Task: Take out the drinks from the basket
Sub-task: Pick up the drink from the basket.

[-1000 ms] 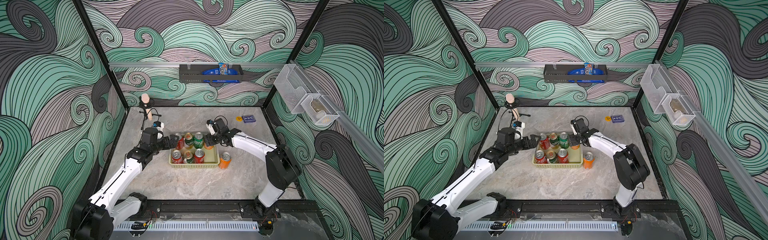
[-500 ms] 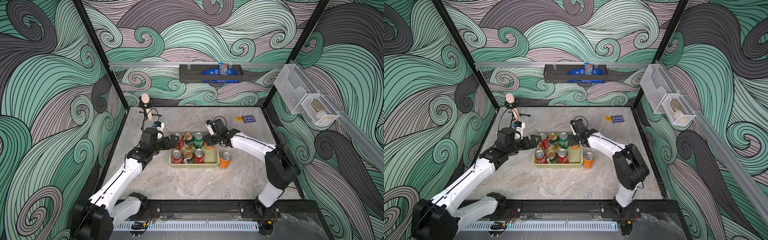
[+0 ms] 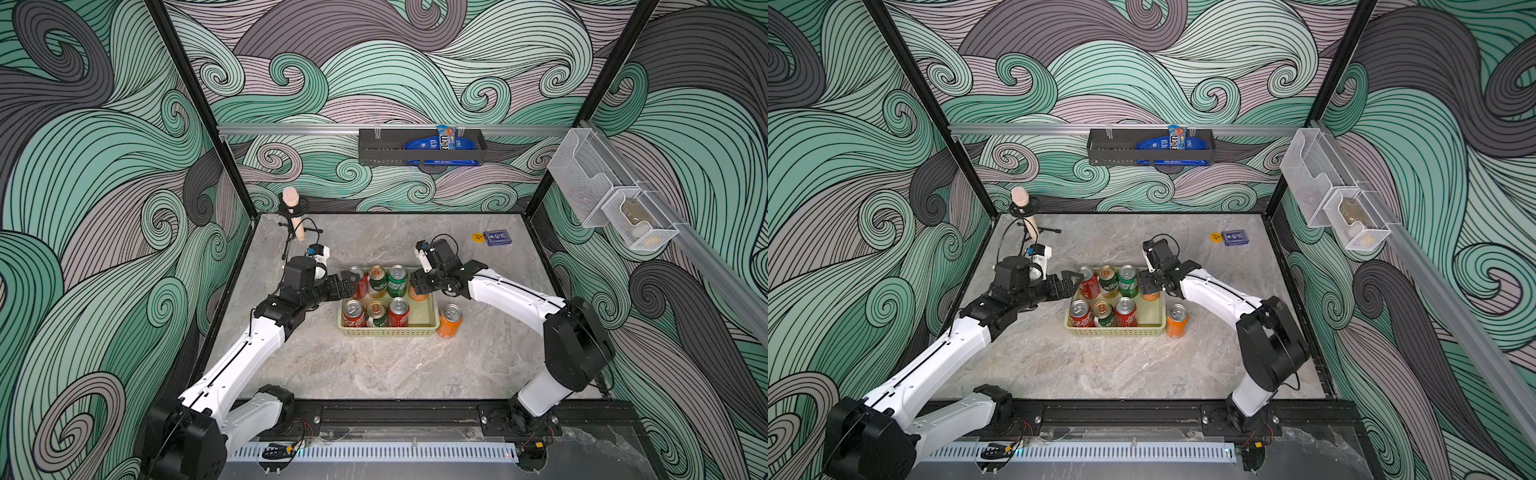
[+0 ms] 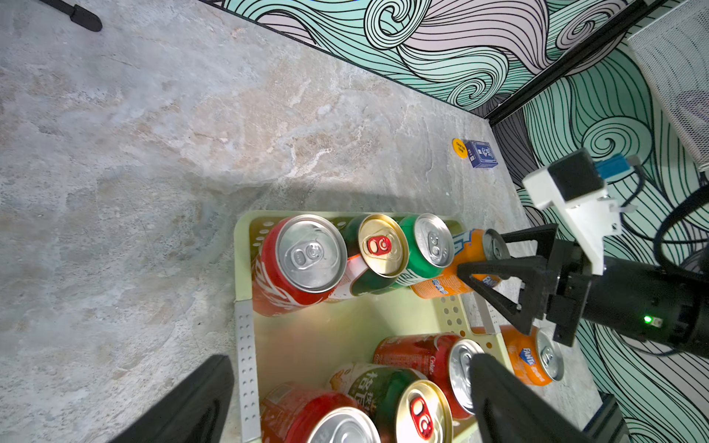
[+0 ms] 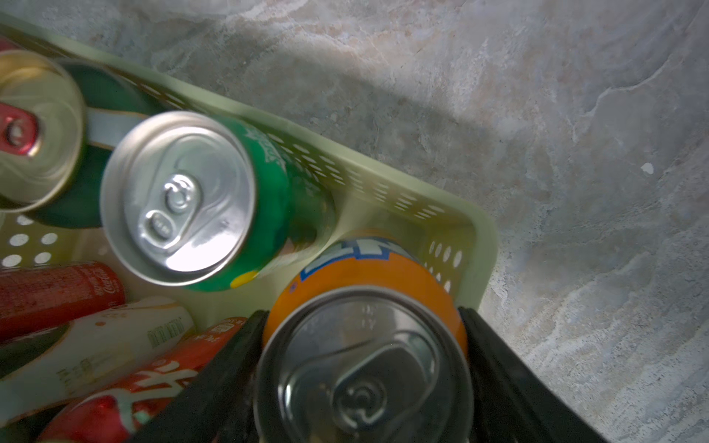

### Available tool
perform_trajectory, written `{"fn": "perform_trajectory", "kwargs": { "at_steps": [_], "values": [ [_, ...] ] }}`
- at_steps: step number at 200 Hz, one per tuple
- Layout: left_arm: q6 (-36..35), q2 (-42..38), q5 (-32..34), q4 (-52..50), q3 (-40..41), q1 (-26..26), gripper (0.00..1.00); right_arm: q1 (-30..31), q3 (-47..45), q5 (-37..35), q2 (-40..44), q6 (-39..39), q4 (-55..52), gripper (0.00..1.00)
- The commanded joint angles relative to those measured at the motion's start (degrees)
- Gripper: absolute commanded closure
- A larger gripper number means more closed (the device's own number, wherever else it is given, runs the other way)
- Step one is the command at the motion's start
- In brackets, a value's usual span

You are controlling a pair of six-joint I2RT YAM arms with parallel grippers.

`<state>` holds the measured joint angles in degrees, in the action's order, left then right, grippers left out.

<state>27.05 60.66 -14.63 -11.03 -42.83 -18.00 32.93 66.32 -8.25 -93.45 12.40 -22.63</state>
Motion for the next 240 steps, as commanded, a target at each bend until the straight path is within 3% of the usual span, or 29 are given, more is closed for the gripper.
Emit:
{"fn": "perform_trajectory", "kwargs": {
  "at_steps": [1,78,240],
  "values": [
    [2.19,0.55,-2.84,1.18,-1.93,0.33,0.01,-0.28,0.21,-1.03,4.19,0.34,2.39,0.48],
    [7.81,1.56,-8.63,5.81,-4.71,-1.96,0.02,-2.18,0.21,-0.45,9.11,-0.52,2.07,0.48],
    [11.72,6.19,-6.15,10.42,-9.41,-14.99,0.01,-6.3,3.57,-1.48,14.51,-3.41,-1.01,0.47]
  ]
}}
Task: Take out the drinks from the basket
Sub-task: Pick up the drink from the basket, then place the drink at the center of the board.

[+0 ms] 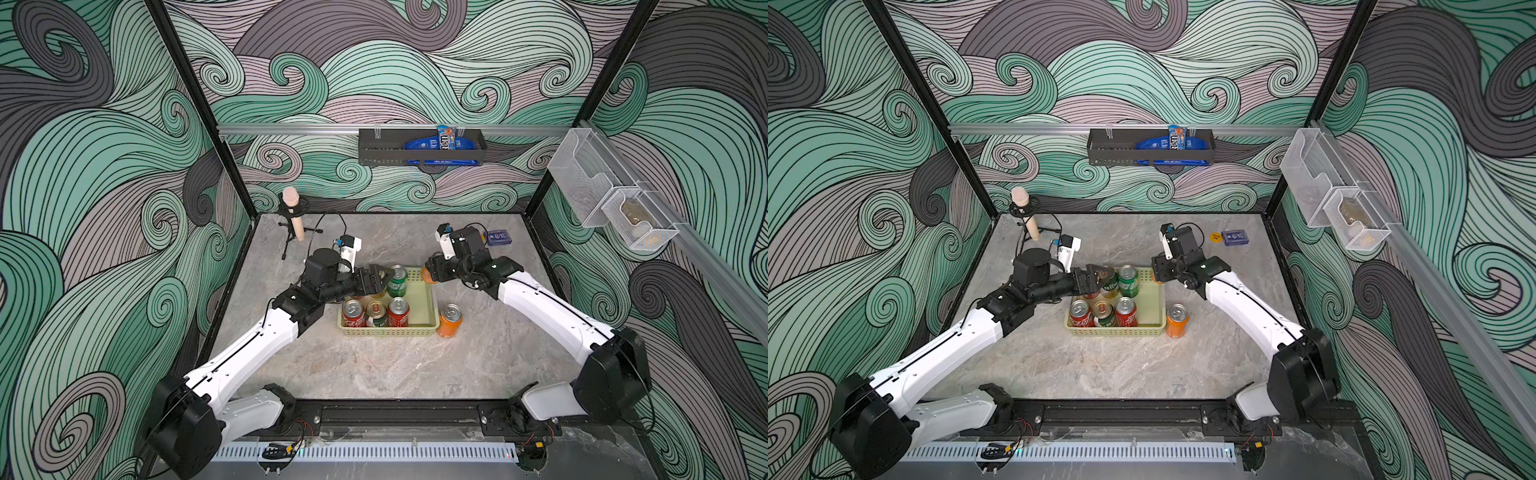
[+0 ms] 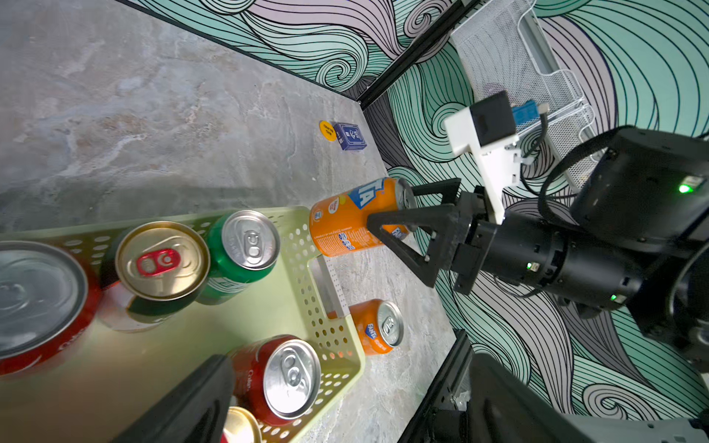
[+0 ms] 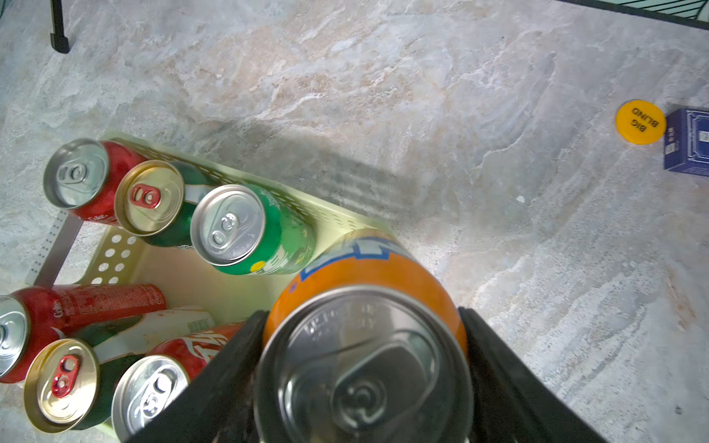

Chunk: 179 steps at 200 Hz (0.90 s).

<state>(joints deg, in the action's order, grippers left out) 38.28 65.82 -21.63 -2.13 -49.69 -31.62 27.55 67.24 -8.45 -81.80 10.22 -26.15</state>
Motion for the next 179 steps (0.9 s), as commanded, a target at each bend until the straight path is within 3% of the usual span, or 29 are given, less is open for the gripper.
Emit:
{"fn": "perform_trajectory", "kwargs": {
  "at_steps": [1,109,179],
  "values": [
    [0.48,1.14,0.82,1.52,-2.57,-1.45,0.01,-1.01,2.64,-1.3,2.91,-1.24,2.51,0.47],
    [-0.55,3.88,2.06,0.21,-4.19,-5.22,0.01,-6.26,0.4,-2.32,4.47,-1.87,1.72,0.47],
    [-3.04,0.01,11.86,-4.82,-3.04,-5.17,0.01,-6.63,-2.27,-4.79,3.15,-1.0,1.87,0.47]
  ]
}}
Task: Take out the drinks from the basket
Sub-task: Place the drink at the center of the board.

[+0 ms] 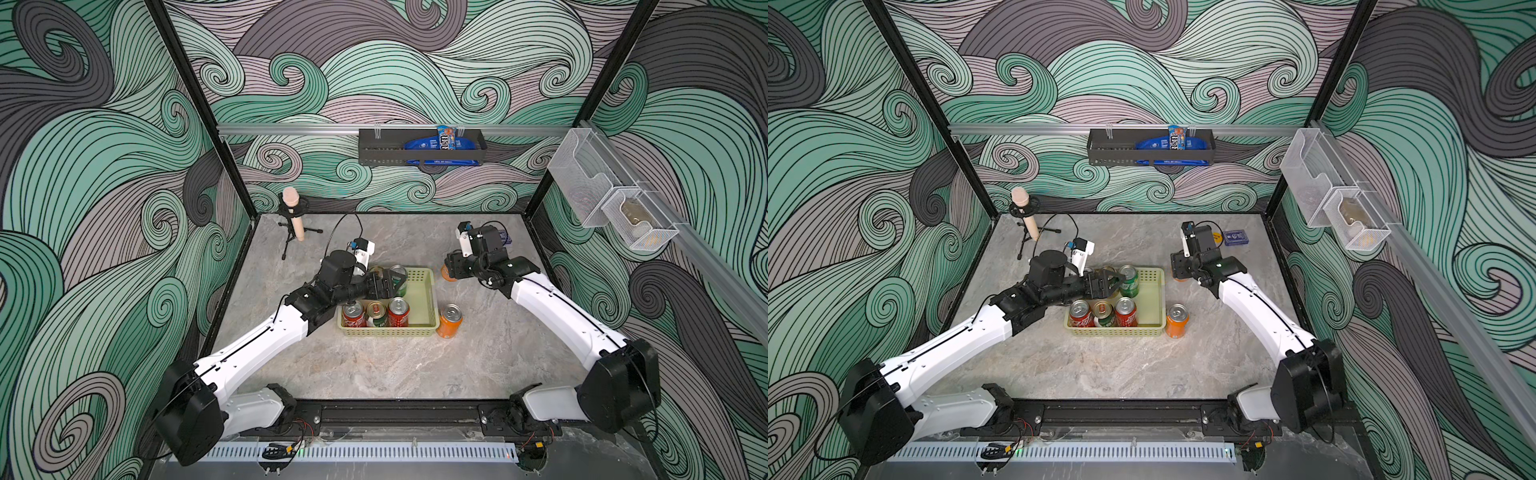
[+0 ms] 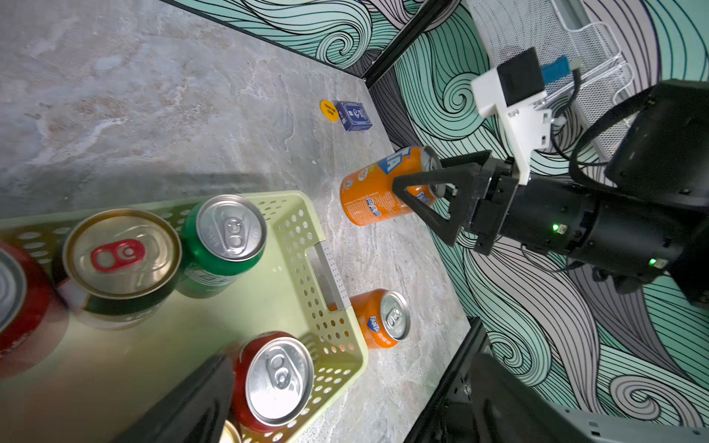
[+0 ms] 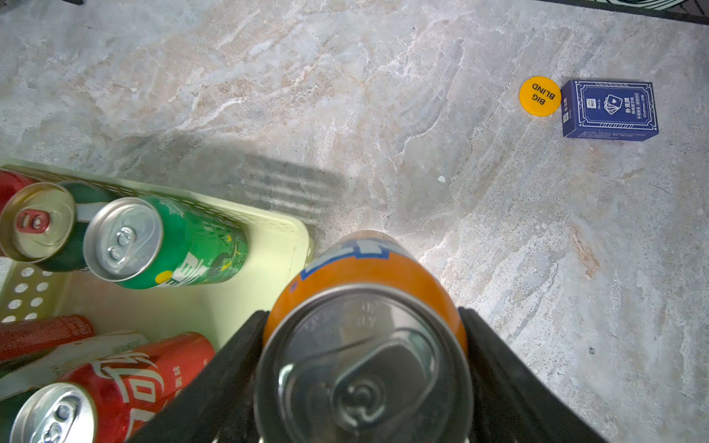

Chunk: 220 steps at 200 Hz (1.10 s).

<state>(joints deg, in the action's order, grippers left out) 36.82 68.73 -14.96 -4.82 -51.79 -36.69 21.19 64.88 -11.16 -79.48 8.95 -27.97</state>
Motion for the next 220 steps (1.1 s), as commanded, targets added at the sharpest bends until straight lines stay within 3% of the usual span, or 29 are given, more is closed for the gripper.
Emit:
{"fn": "perform_trajectory", "kwargs": {
  "at_steps": [1,62,220],
  "values": [
    [-1.58,-2.94,5.24,-2.13,-0.9,-0.07,0.01,-0.27,0.08,-2.1,0.78,0.27,3.74,0.47],
    [-2.29,-5.16,10.77,-5.38,0.76,1.54,0.01,-0.27,-2.73,-1.37,-0.67,1.92,5.72,0.48],
    [-4.61,-11.33,13.6,-8.12,6.52,11.04,0.01,1.39,-8.25,0.87,-4.6,5.43,11.79,0.48]
  ]
}}
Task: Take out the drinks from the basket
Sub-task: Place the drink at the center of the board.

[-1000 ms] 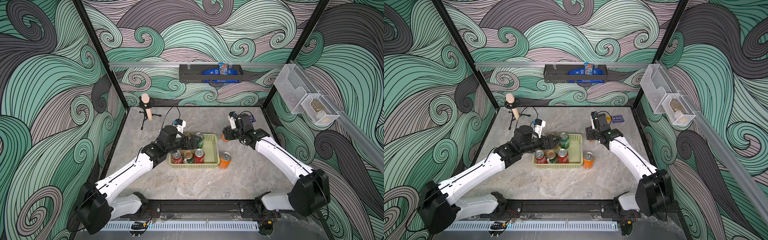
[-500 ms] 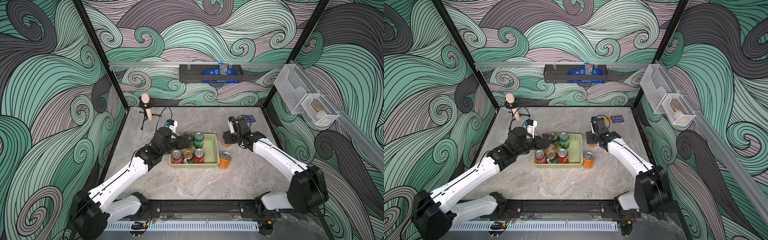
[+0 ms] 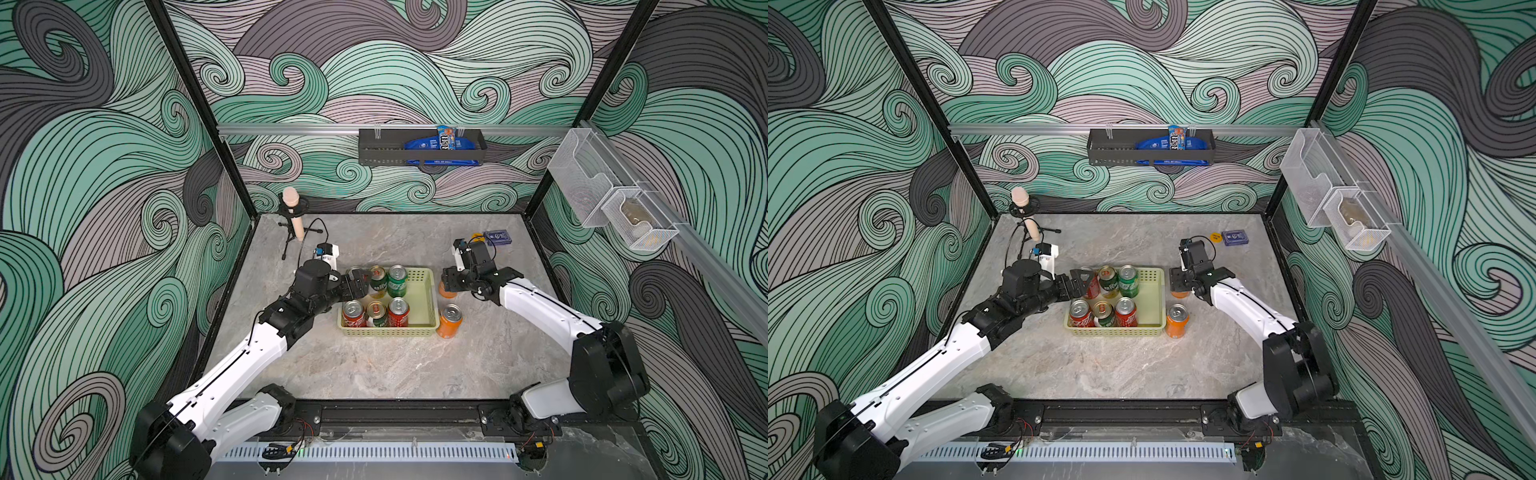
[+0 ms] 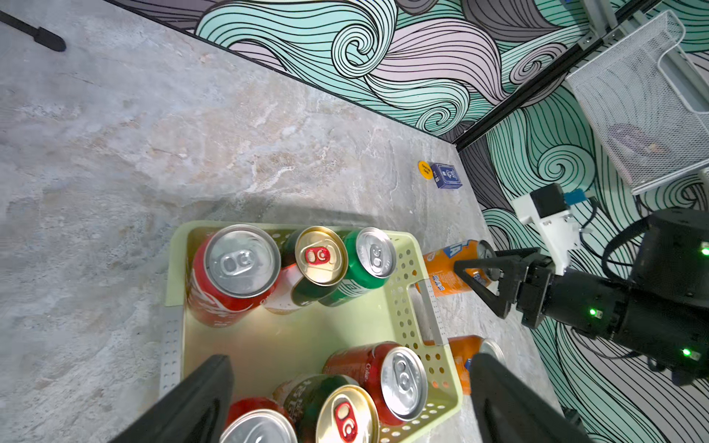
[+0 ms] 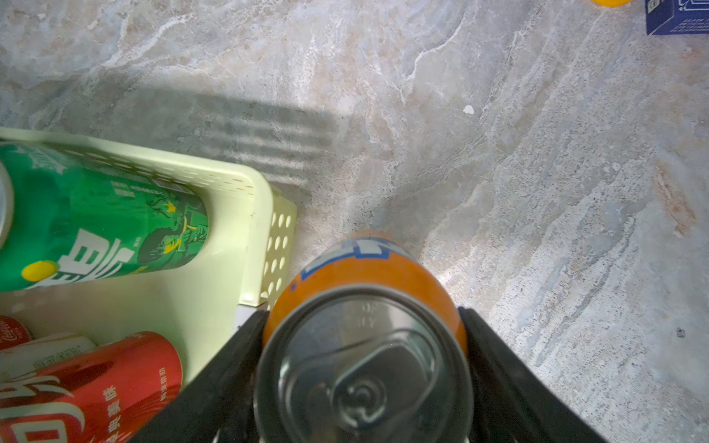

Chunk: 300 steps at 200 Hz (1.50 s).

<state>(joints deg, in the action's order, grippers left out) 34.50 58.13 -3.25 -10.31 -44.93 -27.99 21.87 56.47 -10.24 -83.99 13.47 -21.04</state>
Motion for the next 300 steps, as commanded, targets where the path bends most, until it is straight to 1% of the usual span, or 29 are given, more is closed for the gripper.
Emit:
{"fn": "perform_trajectory", "kwargs": {
  "at_steps": [1,41,84,132,158,185,237,275,300],
  "values": [
    [-2.36,-0.73,1.86,-2.71,-0.34,2.46,0.01,0.76,0.15,-0.09,-0.16,0.92,4.91,0.48],
    [-3.3,-1.78,-0.89,-2.21,1.67,7.03,0.01,1.41,-0.48,-0.66,-1.19,1.22,6.08,0.47],
    [-3.41,-1.53,-2.47,-0.6,3.48,7.59,0.01,2.66,-0.82,-1.57,-3.0,1.77,6.39,0.46],
    [-4.55,-1.27,-3.18,-1.14,2.79,7.77,0.01,3.68,-1.53,-2.31,-3.99,2.52,6.92,0.45],
    [-4.84,-1.26,-3.17,-1.5,2.56,7.8,0.01,4.1,-1.6,-2.42,-3.95,2.5,6.99,0.39],
    [-4.85,-1.45,-3.26,-1.22,2.76,7.77,0.01,4.32,-1.86,-2.15,-3.42,2.71,6.87,0.26],
    [-4.79,-1.83,-3.26,-1.69,2.77,7.77,0.01,4.32,-2.13,-1.63,-2.35,2.78,6.86,0.23],
    [-4.95,-2.91,-3.0,-3.04,2.5,7.81,0.01,4.32,-1.95,-1.88,-0.15,2.72,6.83,0.15],
    [-5.06,-3.54,-3.79,-3.49,2.12,7.86,0.01,4.32,-1.78,-1.92,2.7,2.75,6.83,0.12]
  ]
}}
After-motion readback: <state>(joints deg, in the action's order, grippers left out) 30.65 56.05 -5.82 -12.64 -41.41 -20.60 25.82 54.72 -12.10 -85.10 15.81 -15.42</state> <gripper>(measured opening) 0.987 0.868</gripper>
